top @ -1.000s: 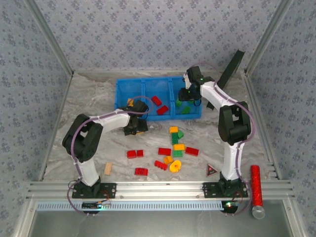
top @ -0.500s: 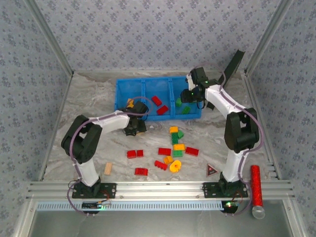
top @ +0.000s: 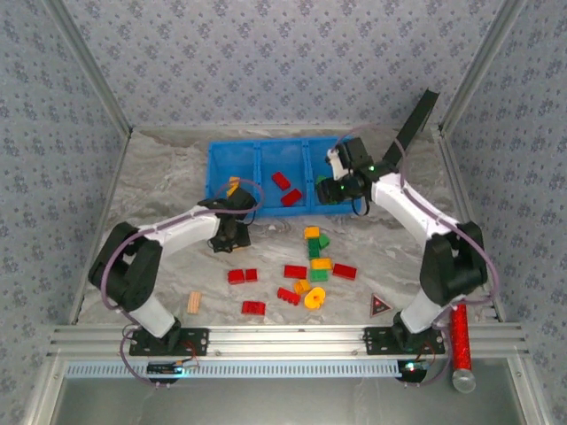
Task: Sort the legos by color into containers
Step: Pick up the lego from the center of the table, then place the lego in the container.
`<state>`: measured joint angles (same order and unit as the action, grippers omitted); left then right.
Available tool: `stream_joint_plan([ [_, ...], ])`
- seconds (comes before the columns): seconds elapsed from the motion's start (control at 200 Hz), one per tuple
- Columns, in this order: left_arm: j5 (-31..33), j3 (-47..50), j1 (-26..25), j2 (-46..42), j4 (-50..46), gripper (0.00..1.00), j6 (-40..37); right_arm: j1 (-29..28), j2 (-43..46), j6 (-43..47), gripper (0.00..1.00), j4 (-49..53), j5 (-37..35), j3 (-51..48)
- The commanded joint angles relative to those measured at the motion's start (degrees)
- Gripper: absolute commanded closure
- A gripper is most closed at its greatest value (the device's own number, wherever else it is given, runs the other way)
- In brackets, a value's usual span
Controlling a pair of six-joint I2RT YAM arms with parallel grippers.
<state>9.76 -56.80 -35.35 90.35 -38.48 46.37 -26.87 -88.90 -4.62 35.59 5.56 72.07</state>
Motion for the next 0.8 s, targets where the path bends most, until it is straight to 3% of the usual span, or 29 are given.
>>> stream_joint_plan([
  [0.0,2.59,-5.29,0.49,-4.08,-3.81,0.45,-2.59,-5.79,5.99,7.46,0.38,-0.51,1.32,-5.49],
  [0.09,3.16,-8.59,1.68,-4.61,-3.95,0.45,-4.94,-10.01,8.97,11.83,0.37,-0.44,1.7,-8.0],
  [0.175,3.33,-11.64,3.03,-3.85,-2.54,0.45,-6.99,-12.97,11.44,18.68,0.35,-0.54,7.14,-10.69],
  [0.22,3.17,-12.79,3.85,-3.05,-1.18,0.45,-7.71,-15.03,14.53,23.76,0.2,-4.51,11.75,-14.16],
  [0.295,3.11,-14.56,5.28,-1.21,1.51,0.45,-8.23,-20.81,20.41,29.11,0.11,-13.44,9.23,-21.88],
  [0.375,2.65,-16.39,6.87,1.07,3.8,0.45,-8.54,-25.54,22.32,34.05,0.07,-14.52,5.11,-24.54],
  [0.505,2.79,-21.02,8.94,6.34,6.17,0.45,-10.45,-26.48,19.94,37.49,0.06,-9.21,4.37,-22.69],
  [0.795,3.42,-31.48,11.31,19.75,5.62,0.46,-14.0,-27.08,14.43,41.01,0.02,-9.99,4.13,-22.04],
])
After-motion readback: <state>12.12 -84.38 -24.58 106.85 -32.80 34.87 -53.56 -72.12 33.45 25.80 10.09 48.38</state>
